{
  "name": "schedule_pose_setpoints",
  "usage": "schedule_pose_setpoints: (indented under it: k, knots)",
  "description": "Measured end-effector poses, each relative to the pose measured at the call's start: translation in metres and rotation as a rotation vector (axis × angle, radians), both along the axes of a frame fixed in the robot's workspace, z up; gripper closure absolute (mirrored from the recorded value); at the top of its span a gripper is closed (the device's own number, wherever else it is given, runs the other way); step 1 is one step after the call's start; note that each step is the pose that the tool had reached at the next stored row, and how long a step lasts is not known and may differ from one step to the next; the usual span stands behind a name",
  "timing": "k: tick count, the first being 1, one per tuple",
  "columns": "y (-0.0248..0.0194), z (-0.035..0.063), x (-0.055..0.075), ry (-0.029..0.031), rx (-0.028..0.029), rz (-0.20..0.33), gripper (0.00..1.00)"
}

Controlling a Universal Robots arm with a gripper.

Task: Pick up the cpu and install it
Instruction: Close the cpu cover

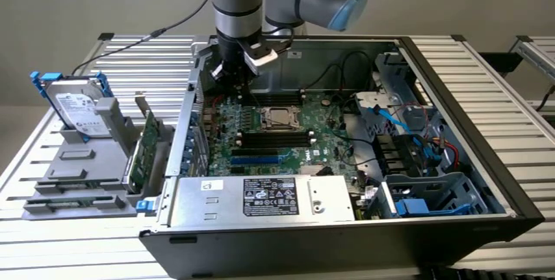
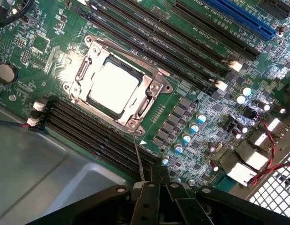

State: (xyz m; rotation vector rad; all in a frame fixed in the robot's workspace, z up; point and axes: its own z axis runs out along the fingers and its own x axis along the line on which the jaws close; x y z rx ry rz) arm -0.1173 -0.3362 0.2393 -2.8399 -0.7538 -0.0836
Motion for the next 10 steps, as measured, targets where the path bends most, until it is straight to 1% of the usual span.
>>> schedule_pose_setpoints:
  k: [2,4,10]
  knots:
    - [0.0000,0.0000,0.0000,-0.0003,0.0013,-0.020,0.89]
    - [0.0000,0.0000,0.0000,-0.0007,0.0038,-0.038,0.89]
    - [0.0000,0.0000,-0.0001,-0.0014,0.0156,-0.070,0.89]
